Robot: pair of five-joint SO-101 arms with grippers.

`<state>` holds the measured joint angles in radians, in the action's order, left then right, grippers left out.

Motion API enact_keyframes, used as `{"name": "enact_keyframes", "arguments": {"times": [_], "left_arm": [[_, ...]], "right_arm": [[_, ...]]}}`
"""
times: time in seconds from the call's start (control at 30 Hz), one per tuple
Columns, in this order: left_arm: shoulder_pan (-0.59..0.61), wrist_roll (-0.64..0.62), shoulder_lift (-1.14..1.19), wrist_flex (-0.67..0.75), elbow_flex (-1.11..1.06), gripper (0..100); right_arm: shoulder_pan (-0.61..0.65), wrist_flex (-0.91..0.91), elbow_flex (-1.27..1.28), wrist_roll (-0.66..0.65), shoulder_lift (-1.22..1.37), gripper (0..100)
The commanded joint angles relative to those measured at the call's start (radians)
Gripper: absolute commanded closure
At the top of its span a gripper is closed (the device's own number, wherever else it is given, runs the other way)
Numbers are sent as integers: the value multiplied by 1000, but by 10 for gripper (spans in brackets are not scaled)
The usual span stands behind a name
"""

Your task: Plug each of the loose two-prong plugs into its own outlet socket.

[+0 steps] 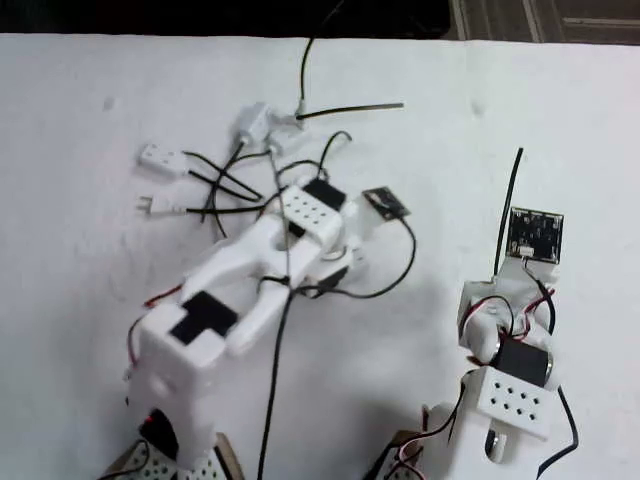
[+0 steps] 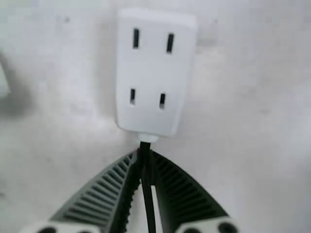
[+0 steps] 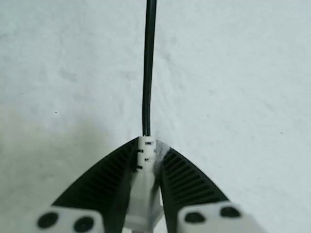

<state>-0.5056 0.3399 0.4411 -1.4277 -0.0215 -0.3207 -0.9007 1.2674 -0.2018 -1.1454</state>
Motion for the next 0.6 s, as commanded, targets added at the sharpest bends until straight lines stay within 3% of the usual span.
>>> {"name": "enact_keyframes", "arguments": {"times": [0.0, 0.27, 0.43, 0.57], "left_arm": [[12, 23, -249, 129, -284, 978], [54, 77, -556, 282, -697, 967], [143, 69, -696, 233, -763, 787], [228, 95, -849, 169, -769, 786]], "right_arm": [[-13, 13, -6, 5, -18, 981], [-7, 13, -6, 5, -18, 981], [21, 13, -11, 5, -18, 981], [128, -27, -31, 5, -19, 981]]}}
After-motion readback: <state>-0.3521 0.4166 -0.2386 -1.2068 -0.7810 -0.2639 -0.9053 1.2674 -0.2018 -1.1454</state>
